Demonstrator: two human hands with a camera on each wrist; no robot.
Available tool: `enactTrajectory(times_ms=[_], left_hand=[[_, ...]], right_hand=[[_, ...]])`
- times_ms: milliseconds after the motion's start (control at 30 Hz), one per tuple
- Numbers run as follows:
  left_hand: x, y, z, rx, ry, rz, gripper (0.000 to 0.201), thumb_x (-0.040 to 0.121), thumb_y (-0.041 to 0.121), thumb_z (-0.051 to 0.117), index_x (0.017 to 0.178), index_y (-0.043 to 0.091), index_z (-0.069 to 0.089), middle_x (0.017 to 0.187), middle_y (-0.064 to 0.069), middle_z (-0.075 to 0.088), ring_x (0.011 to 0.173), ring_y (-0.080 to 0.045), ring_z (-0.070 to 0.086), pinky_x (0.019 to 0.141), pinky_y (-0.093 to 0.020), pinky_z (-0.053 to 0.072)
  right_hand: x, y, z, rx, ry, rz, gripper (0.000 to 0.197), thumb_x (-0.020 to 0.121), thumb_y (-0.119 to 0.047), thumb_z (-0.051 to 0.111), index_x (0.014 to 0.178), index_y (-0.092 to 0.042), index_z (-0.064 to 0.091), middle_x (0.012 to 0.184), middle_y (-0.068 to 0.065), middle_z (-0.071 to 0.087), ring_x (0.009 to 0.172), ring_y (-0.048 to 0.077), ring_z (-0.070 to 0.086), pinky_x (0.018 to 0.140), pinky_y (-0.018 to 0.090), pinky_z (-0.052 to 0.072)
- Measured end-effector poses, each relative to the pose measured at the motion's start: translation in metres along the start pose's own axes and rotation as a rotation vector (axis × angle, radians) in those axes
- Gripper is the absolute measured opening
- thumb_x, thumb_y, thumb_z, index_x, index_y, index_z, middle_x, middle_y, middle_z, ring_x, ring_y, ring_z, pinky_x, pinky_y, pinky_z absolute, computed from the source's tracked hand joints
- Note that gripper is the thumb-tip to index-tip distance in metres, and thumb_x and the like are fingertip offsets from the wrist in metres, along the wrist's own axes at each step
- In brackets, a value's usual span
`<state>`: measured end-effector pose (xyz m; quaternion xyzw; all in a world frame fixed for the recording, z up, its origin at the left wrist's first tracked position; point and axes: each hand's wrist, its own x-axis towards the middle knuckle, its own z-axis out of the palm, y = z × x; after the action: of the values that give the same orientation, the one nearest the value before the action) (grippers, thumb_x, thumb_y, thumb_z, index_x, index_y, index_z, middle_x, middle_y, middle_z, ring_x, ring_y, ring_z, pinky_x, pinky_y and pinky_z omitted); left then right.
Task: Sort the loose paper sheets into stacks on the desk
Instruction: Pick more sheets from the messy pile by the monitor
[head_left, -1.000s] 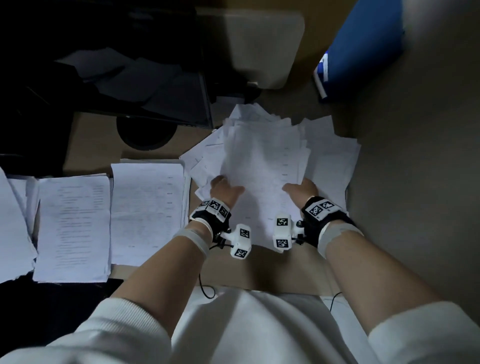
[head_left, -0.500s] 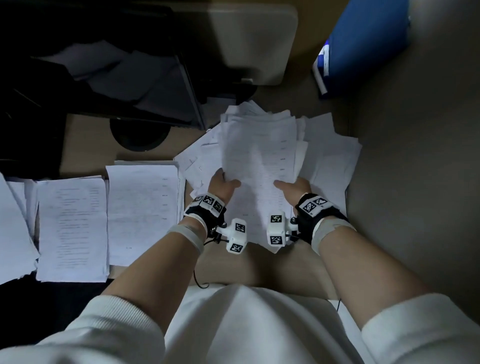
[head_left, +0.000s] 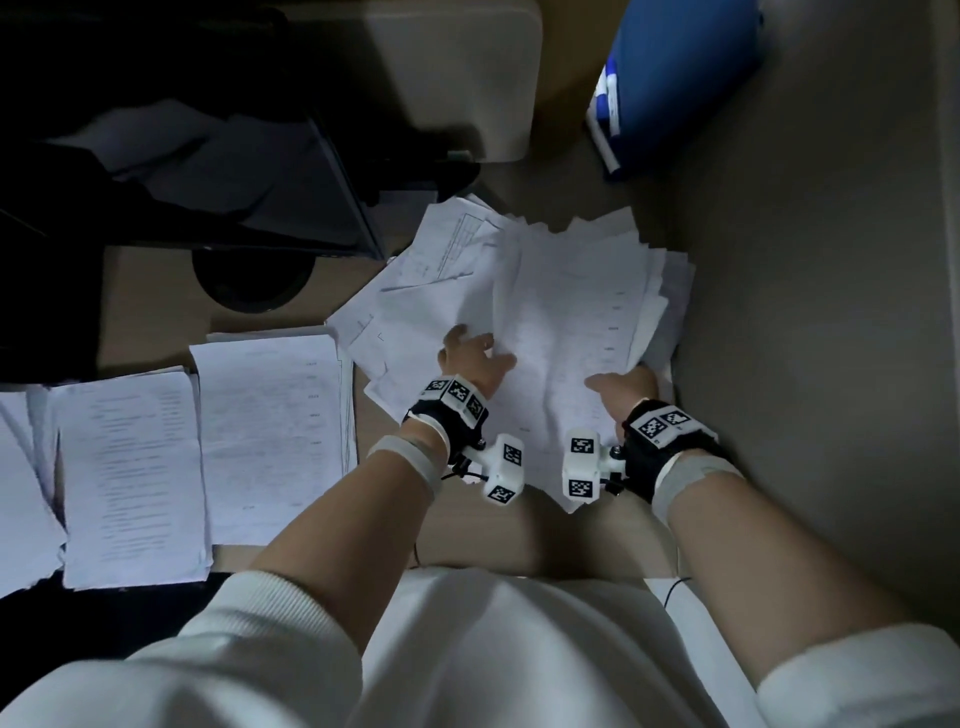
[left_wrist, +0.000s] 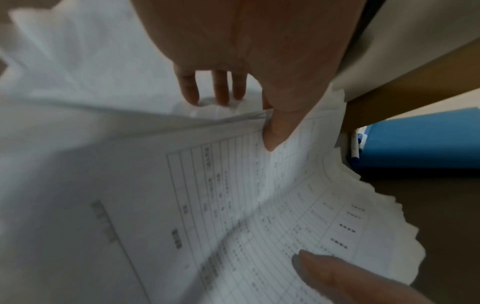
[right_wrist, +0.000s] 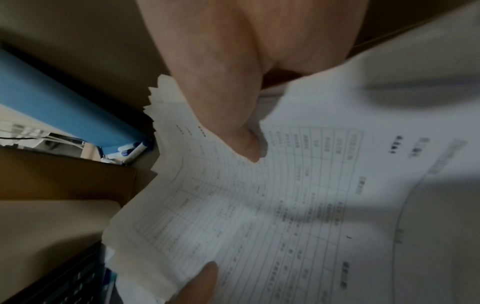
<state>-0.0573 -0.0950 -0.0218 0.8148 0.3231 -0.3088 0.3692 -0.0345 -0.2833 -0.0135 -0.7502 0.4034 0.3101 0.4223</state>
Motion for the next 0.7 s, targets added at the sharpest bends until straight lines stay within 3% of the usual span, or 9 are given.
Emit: enactTrajectory(times_ms=[100,167,300,367,433,500,567,633,700], left_hand=[[0.003,-0.005,-0.011,0.086,0.008,-0.043,0.065,0.079,0.054,0.062,0.135,0.021,0.057,0.148,-0.005,0.04,0.134,-0.035,0.037,0.109,-0.042,0.031],[0.007,-0.005,-0.013,0.056,0.016,-0.064,0.078,0.064,0.063,0.056,0.128,0.017,0.062,0.14,-0.01,0.049,0.127,-0.036,0.043,0.106,-0.043,0.036],[0.01,-0.005,-0.015,-0.038,-0.034,-0.062,0.088,0.055,0.064,0.057,0.127,0.014,0.061,0.13,-0.014,0.057,0.126,-0.036,0.048,0.106,-0.042,0.04],[0.009,-0.004,-0.018,-0.009,-0.041,-0.11,0.093,0.054,0.066,0.054,0.134,0.018,0.053,0.134,-0.013,0.053,0.125,-0.039,0.046,0.105,-0.05,0.038],[0.009,-0.009,-0.02,-0.002,-0.049,-0.157,0.089,0.056,0.065,0.054,0.134,0.021,0.049,0.132,-0.01,0.054,0.123,-0.039,0.044,0.104,-0.052,0.036],[0.001,-0.01,-0.025,-0.129,-0.025,-0.156,0.083,0.061,0.057,0.063,0.134,0.019,0.046,0.127,-0.009,0.055,0.12,-0.037,0.047,0.1,-0.049,0.042],[-0.006,-0.015,-0.028,-0.336,0.036,-0.117,0.074,0.074,0.032,0.075,0.135,0.008,0.04,0.119,-0.01,0.056,0.111,-0.032,0.055,0.092,-0.039,0.048],[-0.01,-0.022,-0.029,-0.463,0.083,-0.096,0.07,0.081,0.012,0.075,0.134,0.004,0.029,0.107,-0.008,0.056,0.098,-0.028,0.058,0.082,-0.033,0.047],[-0.015,-0.028,-0.031,-0.532,0.094,-0.069,0.073,0.083,0.007,0.073,0.135,0.006,0.021,0.092,-0.003,0.058,0.085,-0.022,0.061,0.081,-0.032,0.048]], right_hand=[[-0.003,-0.008,0.008,-0.061,-0.061,0.014,0.074,0.081,-0.02,0.078,0.138,0.001,0.036,0.13,0.013,0.053,0.118,0.034,0.054,0.095,0.044,0.047],[-0.004,-0.011,0.011,-0.081,-0.085,0.028,0.081,0.077,-0.026,0.081,0.138,0.001,0.036,0.131,0.013,0.052,0.117,0.034,0.053,0.095,0.045,0.048],[-0.005,-0.013,0.013,-0.108,-0.127,-0.001,0.054,0.086,-0.021,0.075,0.129,0.002,0.052,0.128,0.014,0.059,0.109,0.03,0.057,0.086,0.035,0.045],[-0.01,-0.015,0.012,-0.107,-0.147,0.015,0.047,0.089,-0.019,0.072,0.125,0.005,0.055,0.127,0.017,0.059,0.102,0.029,0.054,0.085,0.036,0.045],[-0.015,-0.019,0.012,-0.1,-0.158,0.028,0.047,0.09,-0.012,0.069,0.128,0.008,0.051,0.126,0.018,0.056,0.112,0.034,0.053,0.089,0.042,0.044],[-0.023,-0.023,0.013,-0.11,-0.169,0.048,0.052,0.091,-0.005,0.064,0.135,0.01,0.043,0.119,0.017,0.049,0.115,0.037,0.05,0.089,0.045,0.044],[-0.028,-0.026,0.014,-0.112,-0.161,0.049,0.055,0.089,-0.001,0.06,0.138,0.008,0.038,0.122,0.015,0.047,0.113,0.035,0.048,0.088,0.045,0.043],[-0.033,-0.027,0.016,-0.093,-0.128,0.027,0.049,0.086,0.002,0.057,0.132,0.008,0.043,0.132,0.019,0.049,0.12,0.037,0.049,0.091,0.044,0.044],[-0.038,-0.025,0.015,-0.061,-0.089,0.017,0.036,0.083,0.004,0.056,0.118,0.003,0.048,0.133,0.021,0.051,0.112,0.036,0.052,0.092,0.044,0.045]])
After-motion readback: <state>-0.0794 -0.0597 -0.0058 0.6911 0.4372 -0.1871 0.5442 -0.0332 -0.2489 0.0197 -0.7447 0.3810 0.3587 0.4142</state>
